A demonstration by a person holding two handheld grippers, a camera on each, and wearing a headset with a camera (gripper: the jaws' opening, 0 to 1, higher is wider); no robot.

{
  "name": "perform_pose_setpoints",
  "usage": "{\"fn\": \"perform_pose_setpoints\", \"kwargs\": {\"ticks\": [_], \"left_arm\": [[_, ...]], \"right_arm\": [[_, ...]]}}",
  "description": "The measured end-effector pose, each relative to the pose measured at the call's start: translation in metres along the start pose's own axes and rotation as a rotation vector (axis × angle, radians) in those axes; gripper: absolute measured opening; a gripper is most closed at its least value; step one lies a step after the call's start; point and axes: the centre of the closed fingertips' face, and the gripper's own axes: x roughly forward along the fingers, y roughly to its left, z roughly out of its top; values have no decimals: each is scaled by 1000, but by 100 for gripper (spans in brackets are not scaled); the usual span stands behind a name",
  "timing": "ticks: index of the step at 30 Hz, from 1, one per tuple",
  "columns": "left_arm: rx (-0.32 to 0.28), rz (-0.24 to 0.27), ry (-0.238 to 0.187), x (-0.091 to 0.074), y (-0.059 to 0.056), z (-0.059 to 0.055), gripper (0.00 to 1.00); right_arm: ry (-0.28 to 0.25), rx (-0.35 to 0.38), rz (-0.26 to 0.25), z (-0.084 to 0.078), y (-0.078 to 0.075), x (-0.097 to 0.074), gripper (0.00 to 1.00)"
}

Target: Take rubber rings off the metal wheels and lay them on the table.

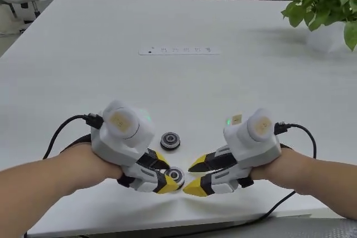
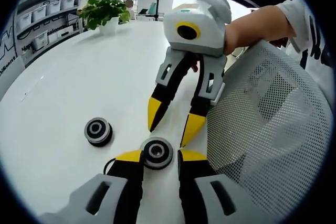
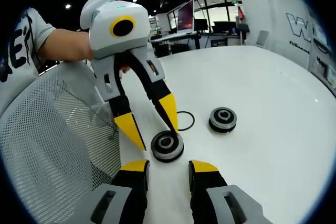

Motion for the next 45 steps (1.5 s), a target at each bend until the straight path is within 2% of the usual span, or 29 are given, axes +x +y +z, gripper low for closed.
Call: {"fn": "perform_pose_setpoints", "kwargs": {"ticks": [5, 6, 7, 11, 14, 30, 42, 45], "left_arm": [[19, 3, 2, 3, -2, 1, 16], [45, 13, -6, 4, 0, 2, 15], [54, 17, 5, 5, 2, 0, 15], [62, 40, 7, 4, 4, 0, 10], [135, 56, 17, 4, 4, 0, 8], [137, 77, -3, 4, 3, 2, 8], [130, 84, -15, 4, 3, 2, 8], [128, 85, -21, 4, 3, 2, 8]], "right_arm": [[0, -1, 0, 0, 0, 1, 28], [0, -1, 0, 0, 0, 1, 28], [1, 0, 0, 0, 0, 1, 28], [4, -1, 1, -1, 0, 2, 28], [3, 0, 2, -1, 0, 2, 28], [-13, -37, 0, 7, 1, 8, 27], [11, -114, -9, 8, 3, 14, 23], [11, -107, -9, 7, 2, 13, 23]]}}
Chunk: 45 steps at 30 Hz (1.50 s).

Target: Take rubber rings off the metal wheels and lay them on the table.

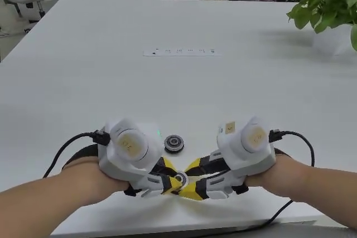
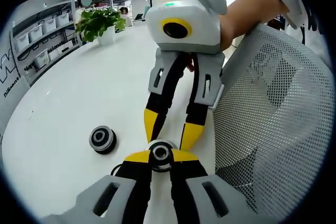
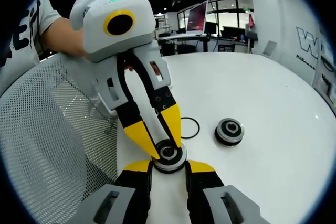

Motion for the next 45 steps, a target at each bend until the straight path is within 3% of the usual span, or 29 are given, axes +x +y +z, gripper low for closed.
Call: {"fn": "perform_pose_setpoints", "kwargs": {"ticks": [13, 17, 22, 34, 45], "left_arm": [[-3, 3, -8, 0, 0, 0, 8], [-5, 4, -9, 0, 0, 0, 8], [-7, 10, -8, 0, 0, -1, 8], [-10, 16, -9, 0, 0, -1, 8], [-18, 22, -12, 0, 1, 0, 8]], "right_arm": [[27, -31, -16, -7, -2, -4, 15], [29, -9, -17, -9, -4, -7, 5], [32, 3, -17, -9, -4, -6, 5], [35, 120, -24, -10, -6, -6, 0], [-4, 258, -31, -9, -12, -12, 0]]}}
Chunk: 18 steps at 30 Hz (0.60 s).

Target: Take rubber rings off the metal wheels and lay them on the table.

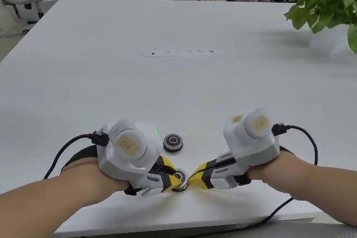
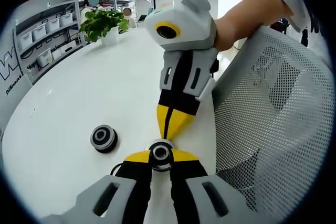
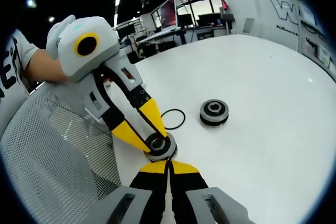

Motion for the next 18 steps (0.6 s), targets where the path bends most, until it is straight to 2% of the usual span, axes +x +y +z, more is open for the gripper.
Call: {"fn": "perform_pose_setpoints", "kwargs": {"ticks": [3, 9, 14, 18], "left_arm": [[0, 1, 0, 0, 0, 0, 8], [0, 6, 1, 1, 0, 0, 8], [1, 15, 1, 1, 0, 1, 8], [2, 20, 2, 1, 0, 1, 8]], "right_arm": [[-19, 46, 2, 2, 0, -2, 0], [-23, 62, 3, 2, 0, -2, 0], [-66, 112, 10, 8, -1, -4, 0], [-62, 118, 8, 7, -1, -5, 0]]}}
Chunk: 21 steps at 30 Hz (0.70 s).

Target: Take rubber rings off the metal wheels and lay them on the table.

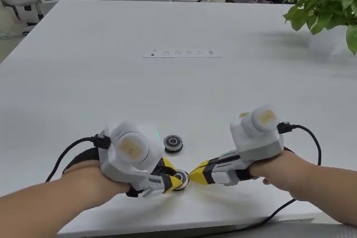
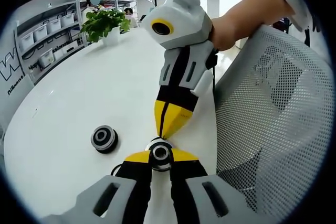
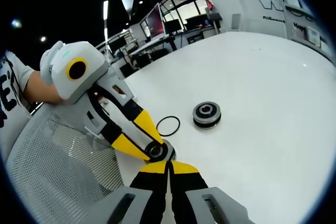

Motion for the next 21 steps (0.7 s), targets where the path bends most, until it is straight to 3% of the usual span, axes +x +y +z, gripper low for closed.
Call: {"fn": "perform_pose_setpoints", "kwargs": {"ticks": [21], "left_arm": [[-11, 8, 1, 1, 1, 0, 8]], "right_arm": [[-23, 7, 21, 5, 5, 0, 0]]}}
